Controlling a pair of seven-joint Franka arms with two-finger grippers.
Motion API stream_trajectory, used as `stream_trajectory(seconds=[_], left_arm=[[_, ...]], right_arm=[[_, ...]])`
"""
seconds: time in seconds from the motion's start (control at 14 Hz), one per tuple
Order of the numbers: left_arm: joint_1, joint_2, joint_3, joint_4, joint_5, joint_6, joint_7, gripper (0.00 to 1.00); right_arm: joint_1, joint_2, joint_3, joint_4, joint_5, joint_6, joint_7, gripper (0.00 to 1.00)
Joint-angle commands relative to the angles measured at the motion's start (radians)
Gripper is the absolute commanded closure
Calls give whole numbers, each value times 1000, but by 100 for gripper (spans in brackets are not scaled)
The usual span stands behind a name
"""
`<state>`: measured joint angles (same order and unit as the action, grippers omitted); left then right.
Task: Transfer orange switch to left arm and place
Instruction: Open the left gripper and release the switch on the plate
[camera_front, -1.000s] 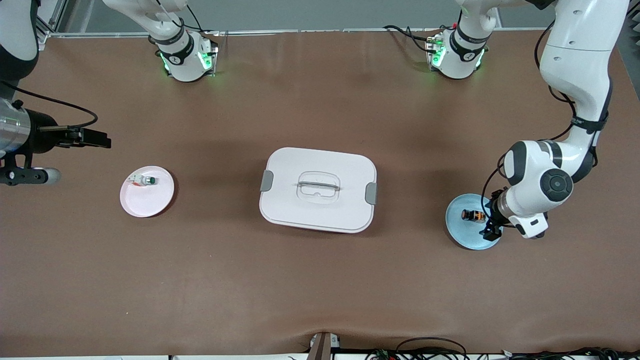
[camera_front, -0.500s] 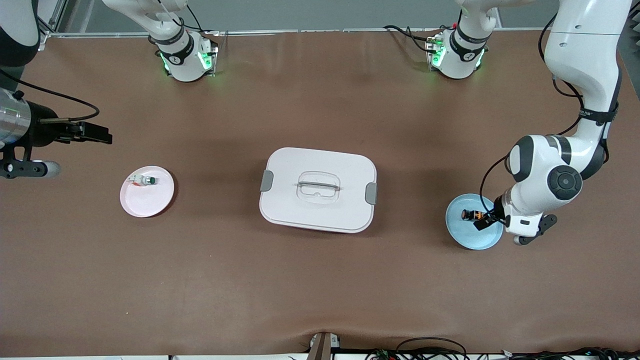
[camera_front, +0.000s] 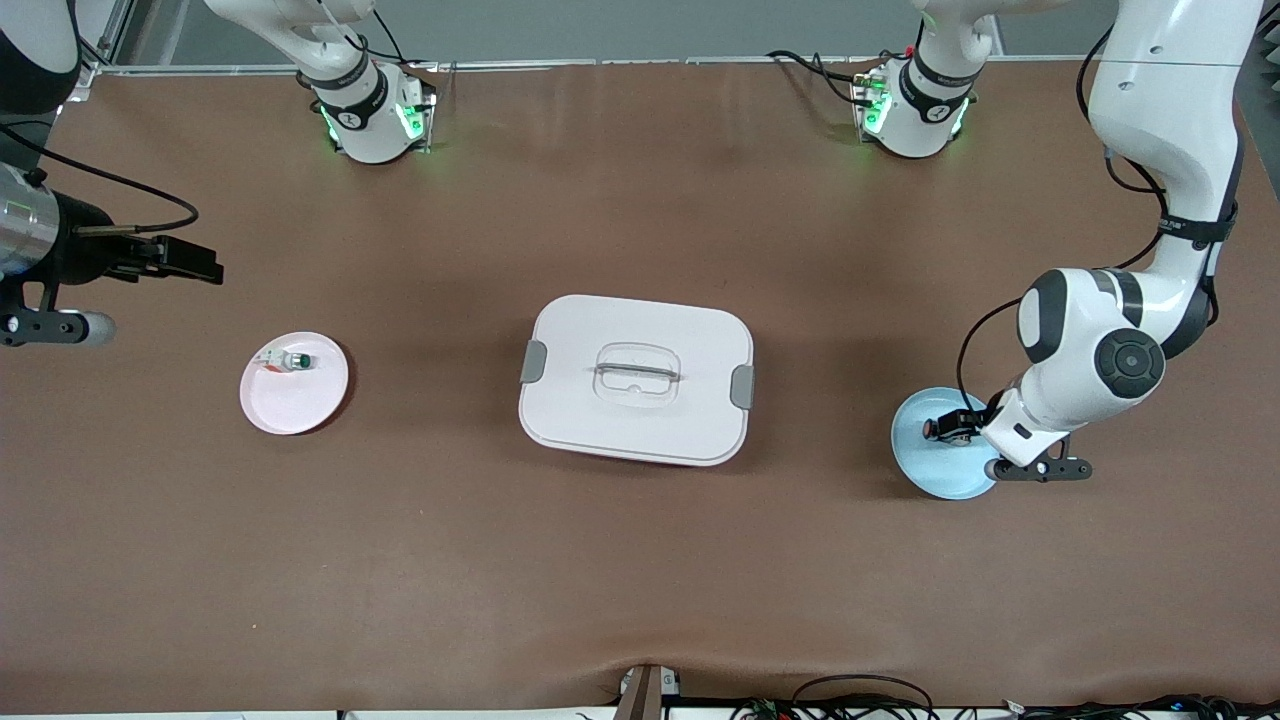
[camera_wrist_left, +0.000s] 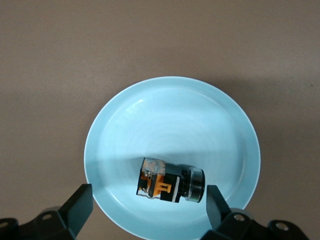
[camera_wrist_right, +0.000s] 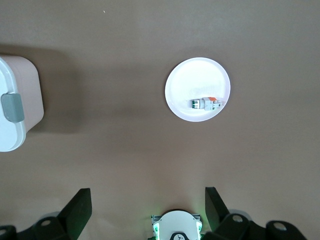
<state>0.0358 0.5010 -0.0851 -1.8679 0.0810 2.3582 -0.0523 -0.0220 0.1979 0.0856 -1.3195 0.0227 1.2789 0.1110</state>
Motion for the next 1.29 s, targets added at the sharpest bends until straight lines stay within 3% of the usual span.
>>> stream_trajectory(seconds=[0.0, 0.21, 0.64, 0.86, 1.21], left_arm=[[-1, -18, -1, -8, 6, -17, 25, 0], [-2, -19, -2, -5, 5, -19, 25, 0], [1, -47, -1, 12, 8, -20, 20, 0], [10, -123, 1, -5, 6, -42, 25, 0], [19, -269, -1, -7, 6, -224, 23, 0]], right_arm=[[0, -83, 0, -108, 13, 68, 21, 0], [2, -133, 0, -178, 13, 131, 22, 0], [-4, -153, -3, -201, 45, 164, 50, 0], [-1, -248, -3, -340, 45, 288, 49, 0], [-4, -258, -4, -356, 45, 306, 47, 0]])
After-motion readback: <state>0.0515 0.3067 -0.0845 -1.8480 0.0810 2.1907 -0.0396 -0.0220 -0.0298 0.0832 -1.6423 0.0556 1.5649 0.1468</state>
